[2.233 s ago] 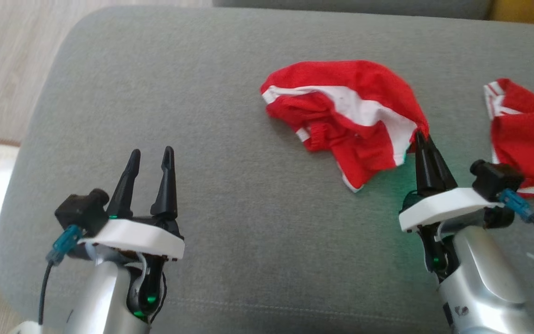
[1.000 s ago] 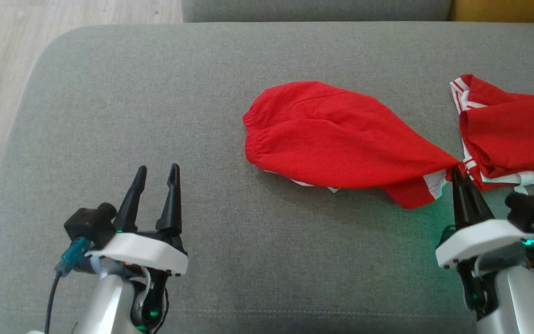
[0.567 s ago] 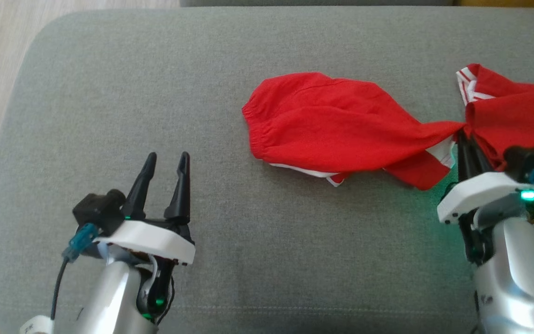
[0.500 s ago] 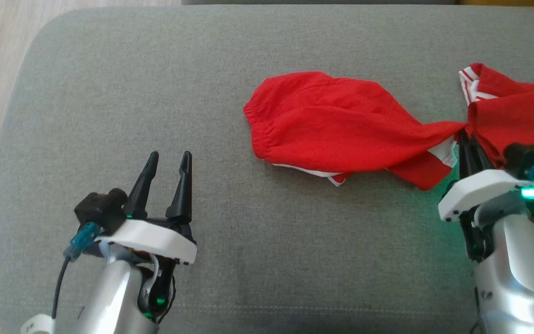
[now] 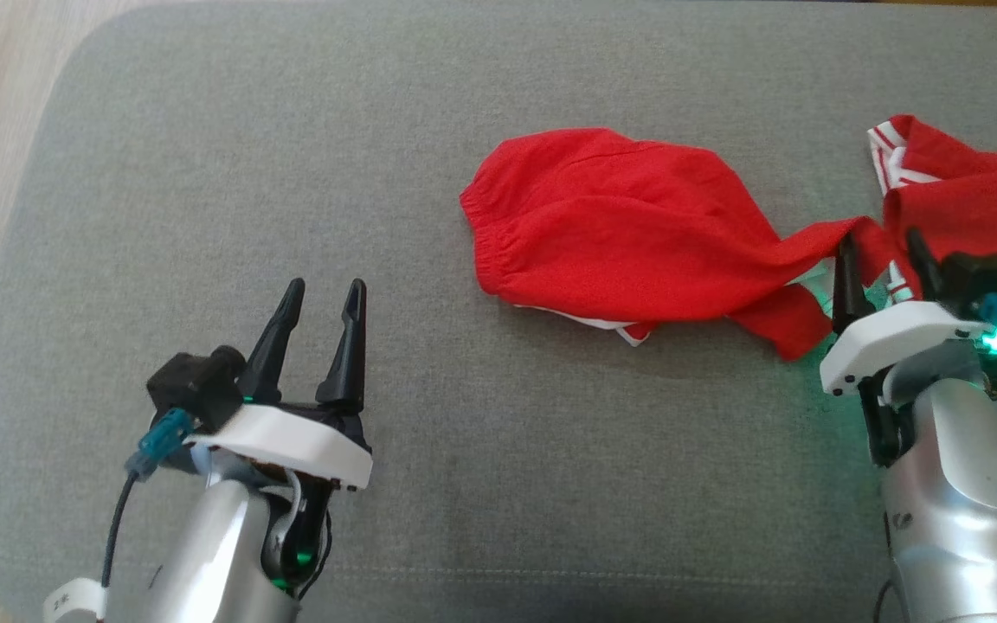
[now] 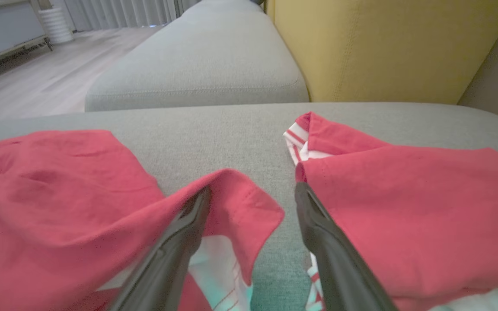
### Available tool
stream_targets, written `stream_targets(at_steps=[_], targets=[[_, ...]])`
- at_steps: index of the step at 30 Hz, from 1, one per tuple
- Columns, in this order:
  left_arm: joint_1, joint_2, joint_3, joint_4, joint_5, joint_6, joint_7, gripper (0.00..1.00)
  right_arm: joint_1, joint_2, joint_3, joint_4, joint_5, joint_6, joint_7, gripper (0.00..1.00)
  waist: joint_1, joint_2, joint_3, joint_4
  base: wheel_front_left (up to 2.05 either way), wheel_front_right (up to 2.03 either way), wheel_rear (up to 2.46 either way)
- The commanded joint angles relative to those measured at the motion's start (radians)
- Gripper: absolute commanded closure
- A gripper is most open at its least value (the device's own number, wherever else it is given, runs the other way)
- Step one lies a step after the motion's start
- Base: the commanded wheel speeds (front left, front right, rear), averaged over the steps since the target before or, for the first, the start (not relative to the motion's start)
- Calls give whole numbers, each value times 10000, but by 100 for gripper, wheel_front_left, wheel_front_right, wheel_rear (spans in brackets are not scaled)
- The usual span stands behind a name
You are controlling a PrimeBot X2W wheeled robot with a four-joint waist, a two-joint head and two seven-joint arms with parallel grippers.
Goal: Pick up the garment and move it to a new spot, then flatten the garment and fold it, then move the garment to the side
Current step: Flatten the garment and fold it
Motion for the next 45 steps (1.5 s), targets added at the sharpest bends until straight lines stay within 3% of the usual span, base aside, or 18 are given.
stream_targets(at_steps=[1, 8, 18, 26, 36, 45], targets=[[-420, 59, 245, -289, 68, -36, -59, 0, -268, -22, 276, -275, 113, 65, -219, 0, 0, 0, -54, -45, 0, 0, 0], [-260, 59, 340, -340, 30, -28, -59, 0, 758, -22, 706, -898, 1310, 65, -883, 0, 0, 0, -417, -417, 0, 0, 0], [-32, 59, 333, -414, -179, -23, -59, 0, 2995, -22, 1709, -2942, 3211, 65, -1145, 0, 0, 0, -661, -930, 0, 0, 0], [-173, 76, 126, -17, -170, -179, -58, 0, 3321, -22, 1958, -3973, 3393, 65, -849, 0, 0, 0, -421, -1313, 0, 0, 0], [-1355, 502, -1139, 1986, -187, -473, 880, 0, 3326, -22, 1941, -4607, 3332, 65, -609, 0, 0, 0, 188, -1723, 0, 0, 0], [-2415, 658, -1836, 3521, -344, -507, 512, 0, 3237, -22, 1938, -4877, 3239, 65, -469, 0, 0, 0, 505, -2033, 0, 0, 0]])
